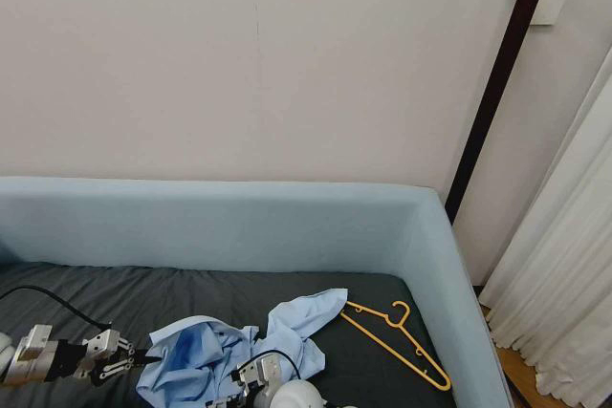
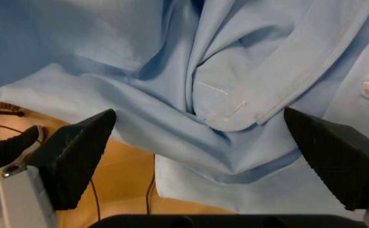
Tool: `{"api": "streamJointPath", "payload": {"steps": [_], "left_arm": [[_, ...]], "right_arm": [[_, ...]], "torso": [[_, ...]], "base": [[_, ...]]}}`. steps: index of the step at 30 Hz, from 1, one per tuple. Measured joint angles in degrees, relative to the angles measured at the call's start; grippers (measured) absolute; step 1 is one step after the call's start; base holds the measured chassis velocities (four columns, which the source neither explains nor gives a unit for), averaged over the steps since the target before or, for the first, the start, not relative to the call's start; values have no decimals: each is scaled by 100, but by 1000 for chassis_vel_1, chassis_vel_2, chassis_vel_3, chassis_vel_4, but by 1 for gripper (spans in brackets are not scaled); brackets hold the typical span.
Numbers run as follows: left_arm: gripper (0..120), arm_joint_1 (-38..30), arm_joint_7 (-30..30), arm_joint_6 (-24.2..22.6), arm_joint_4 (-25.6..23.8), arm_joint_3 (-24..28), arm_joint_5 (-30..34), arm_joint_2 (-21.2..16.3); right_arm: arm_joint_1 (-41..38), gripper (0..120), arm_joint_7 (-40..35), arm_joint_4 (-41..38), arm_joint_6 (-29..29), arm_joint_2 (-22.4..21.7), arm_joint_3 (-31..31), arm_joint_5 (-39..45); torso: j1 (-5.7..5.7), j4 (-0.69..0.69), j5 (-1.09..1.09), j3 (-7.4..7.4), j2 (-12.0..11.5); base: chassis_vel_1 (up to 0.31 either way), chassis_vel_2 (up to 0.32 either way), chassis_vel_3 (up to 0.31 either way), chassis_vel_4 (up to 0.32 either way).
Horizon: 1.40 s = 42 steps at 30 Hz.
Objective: Pick up the clothes from the sofa and hang them on the clothes hanger.
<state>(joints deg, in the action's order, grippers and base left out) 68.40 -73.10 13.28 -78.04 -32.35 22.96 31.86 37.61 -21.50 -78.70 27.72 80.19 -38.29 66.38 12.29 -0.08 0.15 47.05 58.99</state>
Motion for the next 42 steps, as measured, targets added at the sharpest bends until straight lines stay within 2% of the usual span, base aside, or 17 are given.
{"api": "streamJointPath", "payload": {"steps": [6, 9, 10, 15, 17, 20, 22, 24, 26, 27, 32, 42], "left_arm": [[0, 35, 2, 27, 19, -51, 0, 5], [0, 39, 3, 34, 30, -64, 0, 2], [0, 39, 3, 34, 30, -64, 0, 2], [0, 38, 3, 38, 41, -68, 2, -11], [0, 36, 3, 38, 44, -68, 2, -11], [0, 31, 3, 40, 46, -67, 2, -11], [0, 25, 3, 40, 46, -60, 2, -10], [0, 24, 3, 40, 45, -59, 2, -10], [0, 22, 4, 40, 41, -52, 0, -11], [0, 22, 4, 40, 39, -51, -1, -14], [0, 21, 5, 40, 37, -51, -9, -31], [0, 38, 10, 76, 55, -73, -42, -4]], "right_arm": [[41, 99, 170, 161, -12, 133, 81, 25], [60, 87, 209, 180, -25, 165, 88, 17], [60, 87, 209, 180, -25, 165, 88, 17], [84, 66, 174, 227, -47, 143, 128, -33], [88, 62, 165, 227, -49, 119, 139, -44], [91, 67, 163, 225, -50, 53, 172, -48], [94, 75, 166, 213, -50, 18, 196, -41], [95, 77, 166, 209, -50, 10, 203, -38], [123, 91, 155, 177, -32, -7, 252, 7], [134, 94, 147, 174, -21, -5, 264, 26], [187, 100, 216, 248, -15, 56, 299, 46], [186, 100, 641, 560, -130, 226, 374, -60]], "torso": [[0, 1, 1, 0, 0], [0, 0, 1, 0, 0], [0, 0, 1, 0, 0], [0, 0, 1, 0, 0], [0, 0, 1, 0, 0], [0, 0, 1, 0, 0], [0, 0, 1, 0, 0], [0, 0, 1, 0, 0], [0, 0, 1, 0, 0], [0, 0, 1, 0, 0], [0, 0, 0, 0, 0], [0, 0, 0, 0, 0]], "base": [[0, 0, 0, 0], [0, 0, 0, 0], [0, 0, 0, 0], [0, 0, 0, 0], [0, 0, 0, 0], [0, 0, 0, 0], [0, 0, 0, 0], [0, 0, 0, 0], [0, 0, 0, 0], [0, 0, 0, 0], [0, 0, 0, 0], [0, 0, 0, 0]]}}
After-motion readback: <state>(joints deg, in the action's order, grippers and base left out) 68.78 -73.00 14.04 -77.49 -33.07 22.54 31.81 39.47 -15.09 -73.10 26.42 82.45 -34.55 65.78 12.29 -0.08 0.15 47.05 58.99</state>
